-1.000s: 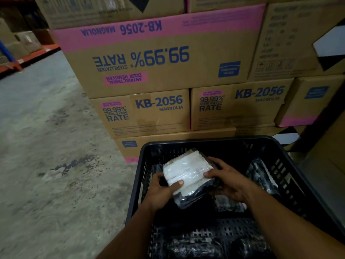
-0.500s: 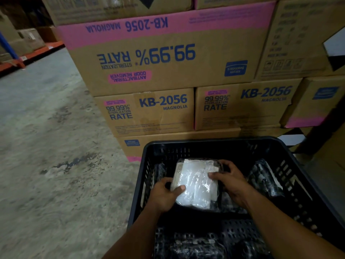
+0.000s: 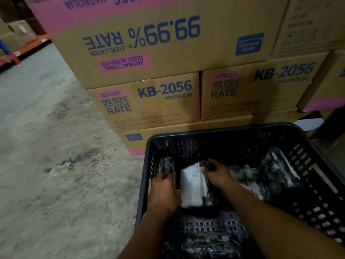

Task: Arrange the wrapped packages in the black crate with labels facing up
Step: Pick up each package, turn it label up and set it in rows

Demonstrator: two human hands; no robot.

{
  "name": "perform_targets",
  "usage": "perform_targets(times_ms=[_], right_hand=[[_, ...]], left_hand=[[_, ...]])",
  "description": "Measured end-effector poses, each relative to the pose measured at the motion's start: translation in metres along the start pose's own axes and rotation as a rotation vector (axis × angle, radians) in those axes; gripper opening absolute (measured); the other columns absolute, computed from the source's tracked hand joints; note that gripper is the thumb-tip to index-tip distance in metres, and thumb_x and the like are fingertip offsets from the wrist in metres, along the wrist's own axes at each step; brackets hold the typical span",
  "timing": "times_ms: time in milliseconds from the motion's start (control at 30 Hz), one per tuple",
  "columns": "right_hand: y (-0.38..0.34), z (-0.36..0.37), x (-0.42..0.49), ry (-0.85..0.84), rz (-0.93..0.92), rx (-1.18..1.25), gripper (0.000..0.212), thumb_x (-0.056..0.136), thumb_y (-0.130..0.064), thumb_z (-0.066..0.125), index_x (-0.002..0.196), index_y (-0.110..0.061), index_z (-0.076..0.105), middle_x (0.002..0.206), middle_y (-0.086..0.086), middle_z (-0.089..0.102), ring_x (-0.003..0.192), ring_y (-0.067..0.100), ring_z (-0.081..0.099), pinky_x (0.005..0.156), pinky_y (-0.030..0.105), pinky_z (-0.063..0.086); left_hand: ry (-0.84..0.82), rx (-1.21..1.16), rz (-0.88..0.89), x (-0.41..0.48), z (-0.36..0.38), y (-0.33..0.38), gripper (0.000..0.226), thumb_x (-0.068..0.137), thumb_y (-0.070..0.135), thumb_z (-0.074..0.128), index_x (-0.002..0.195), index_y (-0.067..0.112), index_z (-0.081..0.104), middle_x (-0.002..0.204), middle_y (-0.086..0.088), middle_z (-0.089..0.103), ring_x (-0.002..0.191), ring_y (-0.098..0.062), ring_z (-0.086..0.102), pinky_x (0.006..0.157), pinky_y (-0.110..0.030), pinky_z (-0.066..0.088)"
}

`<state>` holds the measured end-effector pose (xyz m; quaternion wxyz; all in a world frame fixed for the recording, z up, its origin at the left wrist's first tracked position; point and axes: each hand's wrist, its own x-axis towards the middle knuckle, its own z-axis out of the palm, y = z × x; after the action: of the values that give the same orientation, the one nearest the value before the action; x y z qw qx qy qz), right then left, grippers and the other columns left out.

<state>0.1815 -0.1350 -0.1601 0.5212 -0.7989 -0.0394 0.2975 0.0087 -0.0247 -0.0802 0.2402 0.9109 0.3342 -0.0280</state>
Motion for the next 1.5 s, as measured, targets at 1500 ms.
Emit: perform_targets(times_ms=[1500], right_hand=[[-0.054,-0.102,-0.046,-0.428,0.017,0.632,0.063,0.074,0.002,0.060,0.127,-0.032,0.059,0.119,0.016,0.070,0.104,0.040,0.068,0.078,0.054,0.058]], left_hand=[[-0.113,-1.005,-0.131,-0.006,-0.012,0.062,0.075,0.089,0.038,0.073,0.151,0.040,0.031,0.139,-0.003,0.059,0.113,-0.028,0.067,0.083,-0.044,0.062]])
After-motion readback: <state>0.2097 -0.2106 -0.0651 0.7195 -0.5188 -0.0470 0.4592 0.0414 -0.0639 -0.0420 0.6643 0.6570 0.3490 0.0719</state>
